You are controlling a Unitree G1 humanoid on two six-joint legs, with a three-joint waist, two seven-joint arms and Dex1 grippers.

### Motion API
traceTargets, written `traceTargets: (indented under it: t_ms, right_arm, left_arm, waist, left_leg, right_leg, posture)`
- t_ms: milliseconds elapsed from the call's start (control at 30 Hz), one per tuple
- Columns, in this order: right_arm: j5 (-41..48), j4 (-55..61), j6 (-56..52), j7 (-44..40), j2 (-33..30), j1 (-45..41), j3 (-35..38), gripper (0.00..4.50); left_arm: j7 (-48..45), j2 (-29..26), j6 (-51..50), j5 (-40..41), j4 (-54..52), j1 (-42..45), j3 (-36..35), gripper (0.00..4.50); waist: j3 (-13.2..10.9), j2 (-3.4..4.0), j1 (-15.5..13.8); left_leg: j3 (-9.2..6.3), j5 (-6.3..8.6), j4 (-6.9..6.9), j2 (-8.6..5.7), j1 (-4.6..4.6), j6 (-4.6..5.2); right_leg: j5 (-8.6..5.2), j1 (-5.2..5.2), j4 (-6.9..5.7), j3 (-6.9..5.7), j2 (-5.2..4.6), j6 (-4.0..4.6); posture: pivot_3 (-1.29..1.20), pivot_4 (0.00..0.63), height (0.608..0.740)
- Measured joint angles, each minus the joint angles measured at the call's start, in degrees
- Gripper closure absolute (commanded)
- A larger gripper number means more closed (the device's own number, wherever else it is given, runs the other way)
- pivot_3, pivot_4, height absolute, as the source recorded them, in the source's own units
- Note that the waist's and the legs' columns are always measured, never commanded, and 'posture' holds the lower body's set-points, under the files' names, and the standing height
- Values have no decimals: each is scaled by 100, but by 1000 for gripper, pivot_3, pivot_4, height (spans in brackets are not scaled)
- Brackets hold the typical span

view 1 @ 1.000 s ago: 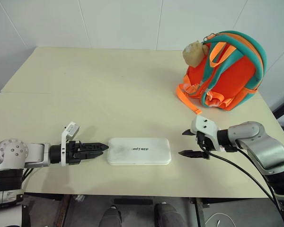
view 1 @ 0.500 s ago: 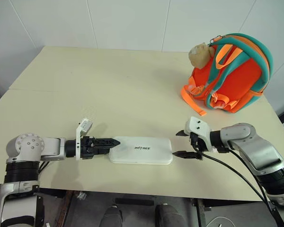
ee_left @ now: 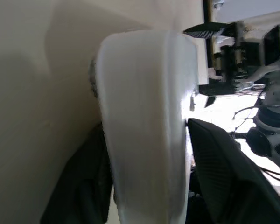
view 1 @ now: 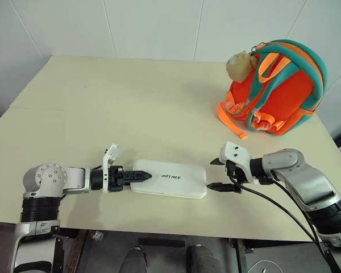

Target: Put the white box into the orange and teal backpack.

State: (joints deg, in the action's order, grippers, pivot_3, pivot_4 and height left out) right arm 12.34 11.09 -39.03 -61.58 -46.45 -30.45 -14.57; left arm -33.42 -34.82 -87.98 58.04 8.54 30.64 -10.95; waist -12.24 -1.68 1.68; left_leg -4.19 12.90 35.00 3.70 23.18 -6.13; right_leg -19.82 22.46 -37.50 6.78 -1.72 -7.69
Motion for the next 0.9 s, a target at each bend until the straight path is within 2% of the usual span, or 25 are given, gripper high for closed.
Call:
traceTargets:
  t_ms: [200,467,900]
  right_arm:
    - [6,-48,-140,329,157,13,317,0]
    - [495,-10,-632,1353,877,-50,1511,0]
    - [556,-378,-719,2485,1140,-342,2208,0]
  left_arm:
    - [-353,-168,147,4,-294,-18,56,3026]
    - [-586,-356,292,6,-591,-95,208,3114]
    - [-1085,-889,568,-1,-621,-52,818,3123]
  waist:
    - [2,-3,9]
    - [3,-5,4]
    - [3,-6,25]
  left_leg:
    - [0,0,4,0,-1,0]
    - [1,-1,3,0,-2,-1]
    - [3,0,-2,1,-2,0]
  right_leg:
    - [5,-3,3,1,0,0]
    - [7,-4,5,2,0,3]
    - [8,-4,10,3,0,4]
  posture:
    - [0,150,740]
    - [0,150,740]
    - [0,150,740]
